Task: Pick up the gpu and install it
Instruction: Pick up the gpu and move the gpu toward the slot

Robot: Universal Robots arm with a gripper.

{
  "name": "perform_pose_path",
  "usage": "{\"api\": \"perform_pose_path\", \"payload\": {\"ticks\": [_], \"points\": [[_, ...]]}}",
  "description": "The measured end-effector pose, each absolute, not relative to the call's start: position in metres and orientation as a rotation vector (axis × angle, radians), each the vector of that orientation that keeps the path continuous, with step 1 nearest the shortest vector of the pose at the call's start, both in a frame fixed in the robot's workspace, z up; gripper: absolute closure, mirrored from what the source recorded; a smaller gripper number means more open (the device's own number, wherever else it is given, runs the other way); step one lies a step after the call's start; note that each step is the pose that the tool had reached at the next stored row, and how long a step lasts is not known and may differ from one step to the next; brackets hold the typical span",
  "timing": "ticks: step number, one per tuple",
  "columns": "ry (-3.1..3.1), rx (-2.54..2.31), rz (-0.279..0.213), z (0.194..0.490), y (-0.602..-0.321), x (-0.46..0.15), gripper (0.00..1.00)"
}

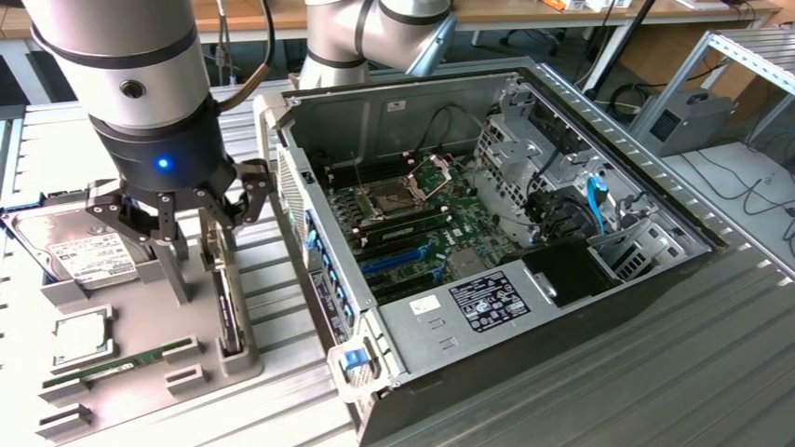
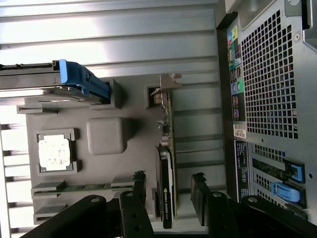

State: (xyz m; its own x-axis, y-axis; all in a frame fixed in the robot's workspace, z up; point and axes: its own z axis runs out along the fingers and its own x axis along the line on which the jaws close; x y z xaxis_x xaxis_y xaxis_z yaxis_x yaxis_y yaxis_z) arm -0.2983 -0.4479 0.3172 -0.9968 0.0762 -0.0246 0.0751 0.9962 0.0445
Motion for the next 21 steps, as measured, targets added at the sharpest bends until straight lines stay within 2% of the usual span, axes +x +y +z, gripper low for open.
{"api": "perform_pose_path", "payload": {"ticks": [10, 21], "points": [[3.112, 0.118, 0.068, 0.316, -0.454, -0.298, 0.5], [3.112, 0.118, 0.068, 0.296, -0.454, -0.298, 0.5]]}}
